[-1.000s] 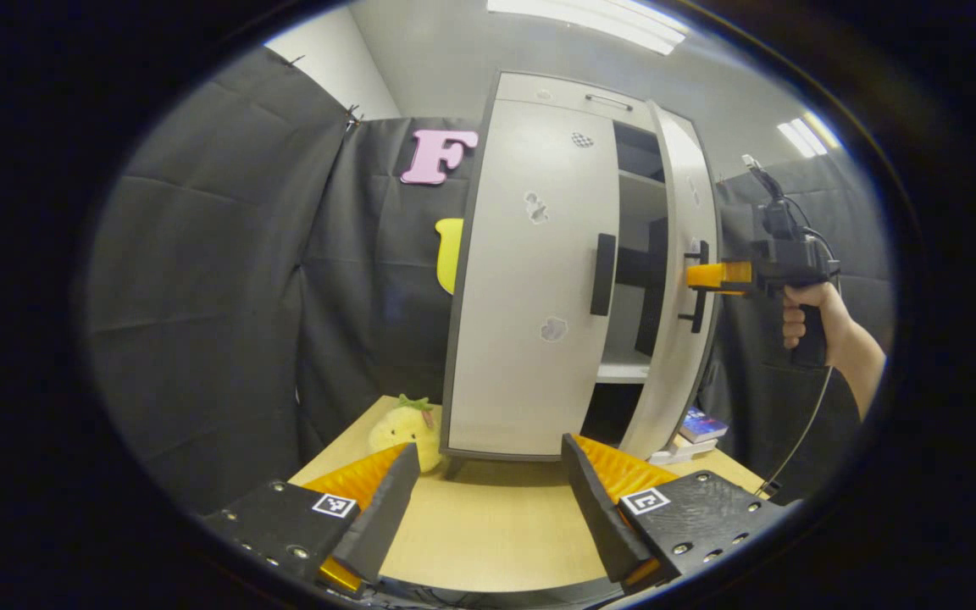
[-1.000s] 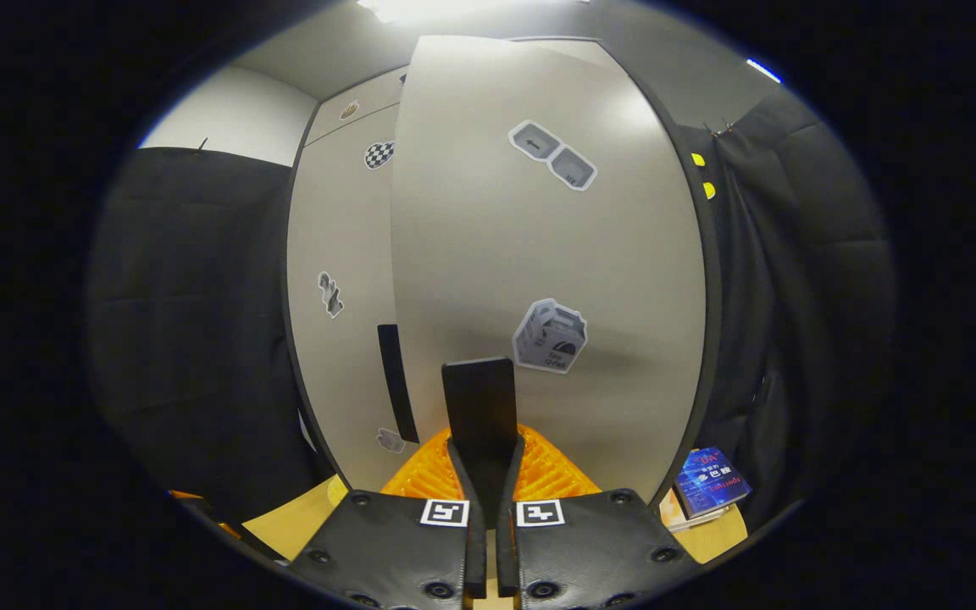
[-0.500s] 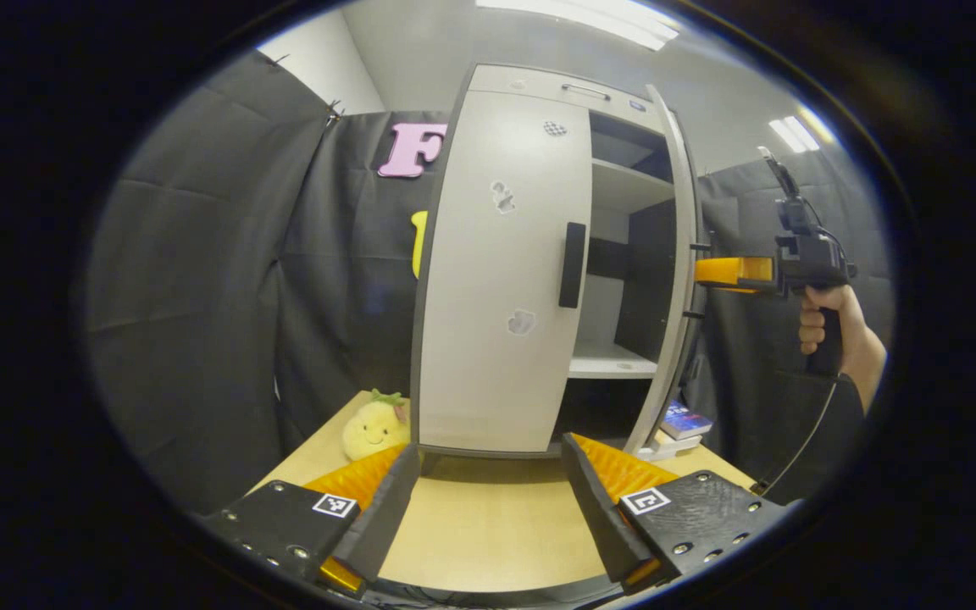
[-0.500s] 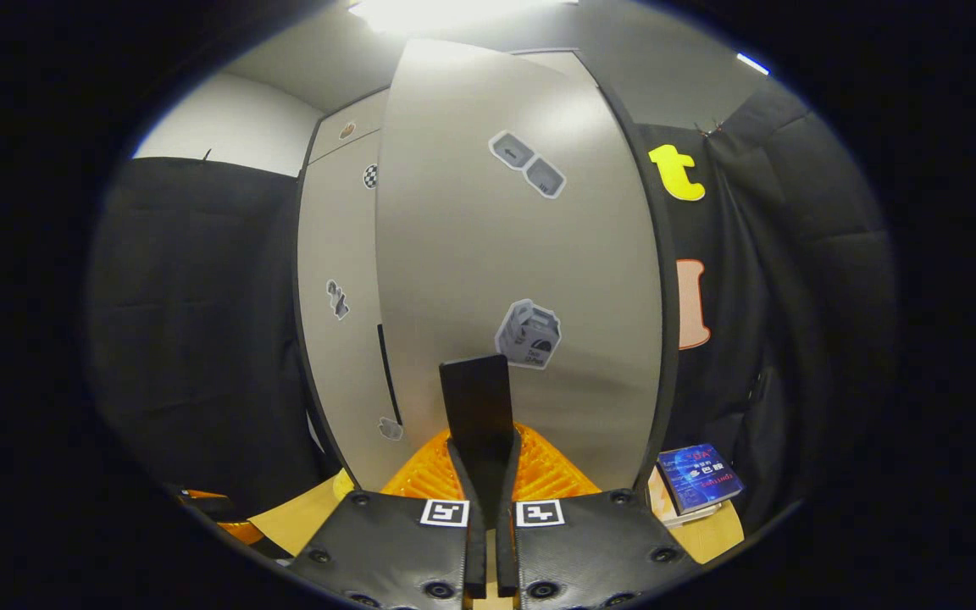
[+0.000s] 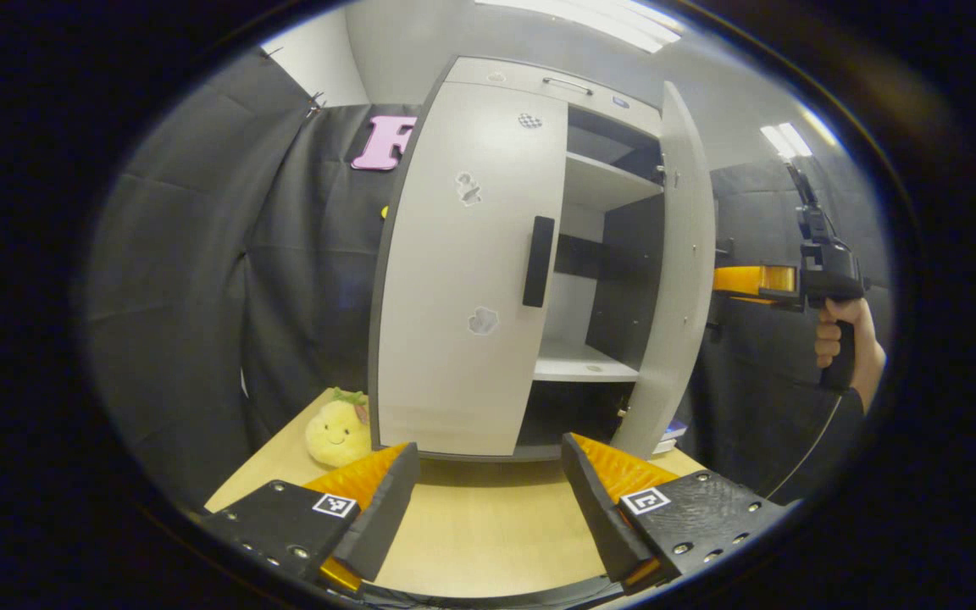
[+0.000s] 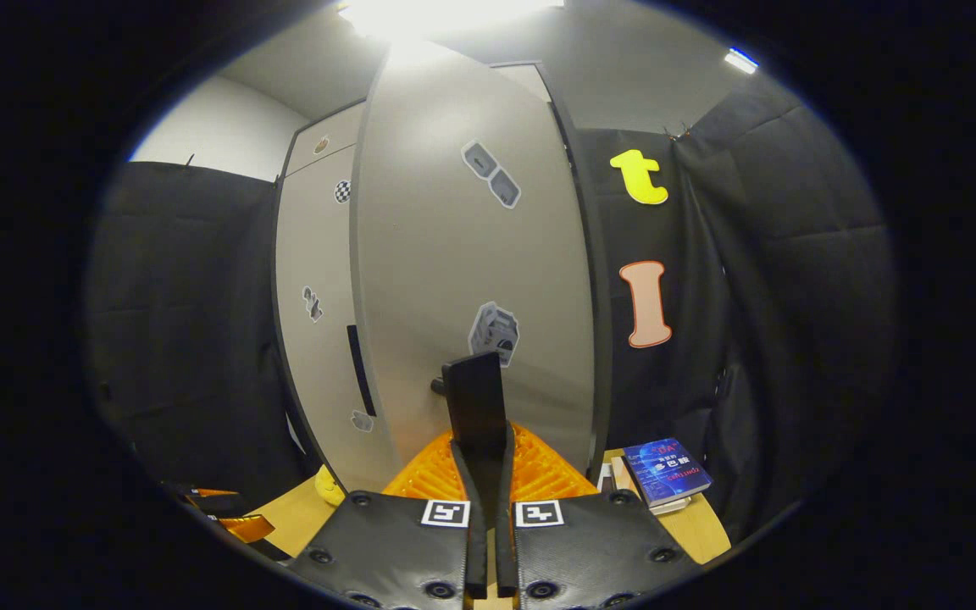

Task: Open the right door of the double-door shoe cabinet with the right hand, and open the left door with the left hand.

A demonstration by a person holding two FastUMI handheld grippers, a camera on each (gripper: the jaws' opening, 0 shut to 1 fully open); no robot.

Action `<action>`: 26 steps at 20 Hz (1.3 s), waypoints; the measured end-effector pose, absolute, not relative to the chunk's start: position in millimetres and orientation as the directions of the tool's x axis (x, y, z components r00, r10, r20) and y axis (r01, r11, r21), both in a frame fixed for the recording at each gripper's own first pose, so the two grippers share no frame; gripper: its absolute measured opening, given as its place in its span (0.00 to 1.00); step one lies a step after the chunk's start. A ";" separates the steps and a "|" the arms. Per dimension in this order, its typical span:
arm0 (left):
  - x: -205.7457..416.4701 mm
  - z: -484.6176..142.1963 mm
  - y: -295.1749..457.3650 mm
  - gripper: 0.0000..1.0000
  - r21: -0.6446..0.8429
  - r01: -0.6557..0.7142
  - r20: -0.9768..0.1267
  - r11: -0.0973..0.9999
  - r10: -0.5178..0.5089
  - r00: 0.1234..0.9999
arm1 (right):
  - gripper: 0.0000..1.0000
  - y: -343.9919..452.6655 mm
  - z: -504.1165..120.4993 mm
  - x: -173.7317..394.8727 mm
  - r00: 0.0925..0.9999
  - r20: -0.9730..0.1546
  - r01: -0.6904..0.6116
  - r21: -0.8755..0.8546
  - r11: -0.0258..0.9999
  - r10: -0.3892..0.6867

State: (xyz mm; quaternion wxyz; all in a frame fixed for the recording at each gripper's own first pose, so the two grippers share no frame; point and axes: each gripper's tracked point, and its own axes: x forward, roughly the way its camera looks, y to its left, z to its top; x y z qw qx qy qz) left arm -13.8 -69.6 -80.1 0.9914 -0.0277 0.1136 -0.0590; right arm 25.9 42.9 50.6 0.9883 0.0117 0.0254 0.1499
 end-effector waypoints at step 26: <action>9.1 -84.4 -78.0 0.98 -0.113 0.154 -0.242 0.982 -0.178 0.954 | 0.05 -79.1 63.7 31.6 0.982 -0.002 -0.183 0.187 0.965 0.187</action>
